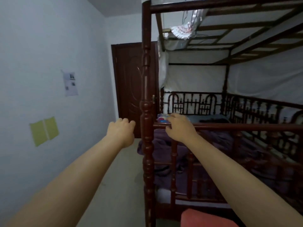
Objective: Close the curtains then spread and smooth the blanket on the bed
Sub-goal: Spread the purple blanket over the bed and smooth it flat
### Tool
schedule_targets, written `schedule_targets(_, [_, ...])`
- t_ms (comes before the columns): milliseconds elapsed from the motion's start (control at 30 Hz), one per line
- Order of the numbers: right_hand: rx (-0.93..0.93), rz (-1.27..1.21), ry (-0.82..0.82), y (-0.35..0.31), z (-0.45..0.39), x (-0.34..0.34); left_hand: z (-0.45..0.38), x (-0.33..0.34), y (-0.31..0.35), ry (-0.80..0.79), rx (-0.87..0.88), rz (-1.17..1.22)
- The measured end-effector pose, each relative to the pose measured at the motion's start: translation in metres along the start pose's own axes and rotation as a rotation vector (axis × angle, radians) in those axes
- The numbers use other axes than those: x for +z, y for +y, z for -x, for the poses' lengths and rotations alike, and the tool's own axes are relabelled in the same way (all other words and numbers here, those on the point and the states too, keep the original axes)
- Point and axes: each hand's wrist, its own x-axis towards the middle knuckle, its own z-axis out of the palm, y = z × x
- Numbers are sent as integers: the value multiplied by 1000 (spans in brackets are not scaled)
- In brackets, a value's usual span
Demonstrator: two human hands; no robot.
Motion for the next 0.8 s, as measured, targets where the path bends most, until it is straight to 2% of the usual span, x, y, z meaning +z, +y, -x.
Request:
schedule_targets(367, [-328, -94, -17, -72, -206, 107, -172, 90, -121, -47, -149, -25])
schedule_targets(500, [-291, -39, -126, -99, -271, 163, -214, 134, -168, -93, -164, -71])
schedule_targets(800, [4, 63, -250, -126, -430, 311, -367, 258, -271, -126, -62, -106])
